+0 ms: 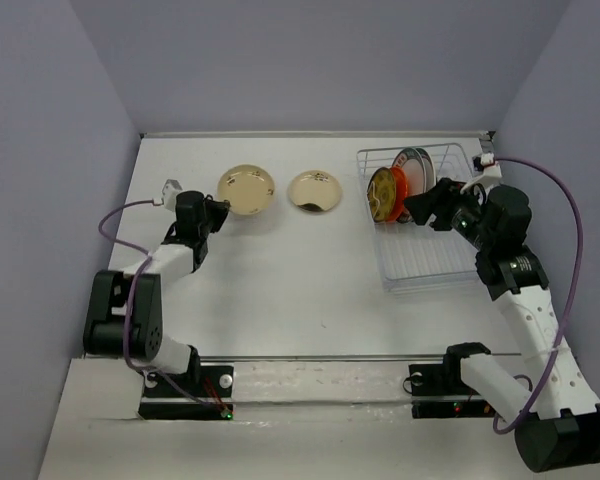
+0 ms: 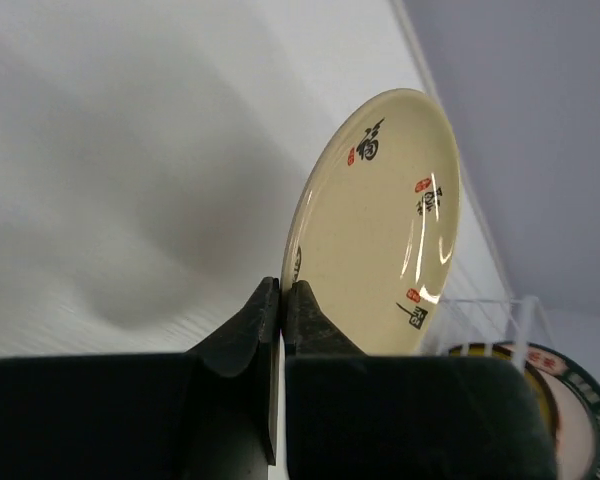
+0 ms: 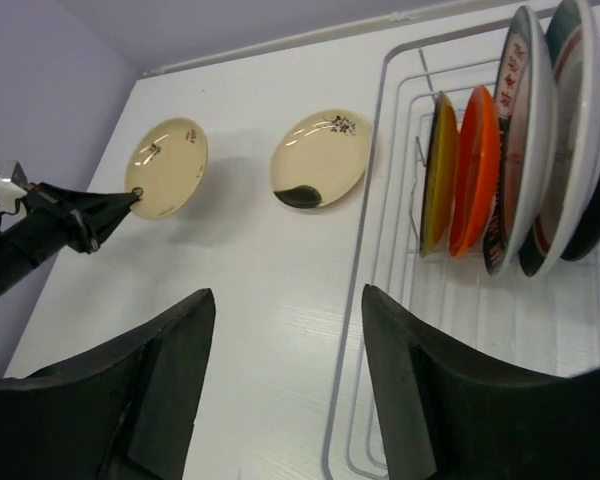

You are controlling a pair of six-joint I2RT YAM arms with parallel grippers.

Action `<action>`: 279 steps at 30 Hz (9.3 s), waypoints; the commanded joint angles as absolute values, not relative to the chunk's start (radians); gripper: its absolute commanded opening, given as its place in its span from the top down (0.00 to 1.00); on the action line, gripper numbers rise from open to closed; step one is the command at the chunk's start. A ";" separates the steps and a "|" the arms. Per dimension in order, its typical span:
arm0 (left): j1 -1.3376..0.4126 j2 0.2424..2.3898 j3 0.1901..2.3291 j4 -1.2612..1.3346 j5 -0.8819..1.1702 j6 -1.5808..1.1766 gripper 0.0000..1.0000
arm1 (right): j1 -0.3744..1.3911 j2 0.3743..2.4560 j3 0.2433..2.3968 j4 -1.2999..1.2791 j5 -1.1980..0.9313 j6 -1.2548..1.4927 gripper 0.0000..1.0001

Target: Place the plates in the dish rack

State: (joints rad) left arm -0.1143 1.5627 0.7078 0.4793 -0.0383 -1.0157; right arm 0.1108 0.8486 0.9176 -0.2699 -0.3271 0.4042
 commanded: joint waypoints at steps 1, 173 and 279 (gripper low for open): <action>-0.172 1.286 0.637 0.623 -0.008 -0.964 0.94 | 0.164 0.876 0.956 -0.181 -0.420 0.442 0.29; -0.656 1.264 0.563 0.762 0.055 -0.916 0.94 | 0.432 1.112 0.871 0.003 -0.238 0.517 0.08; -0.583 0.503 0.756 -0.009 -0.090 -0.414 0.01 | -0.021 0.526 0.917 -0.161 -0.340 0.486 0.00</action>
State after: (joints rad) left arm -0.5873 0.5018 0.6758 -0.0586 -0.0204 -0.4458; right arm -0.0139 0.6048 0.9203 -0.1314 -0.2600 0.4580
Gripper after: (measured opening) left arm 0.990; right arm 0.994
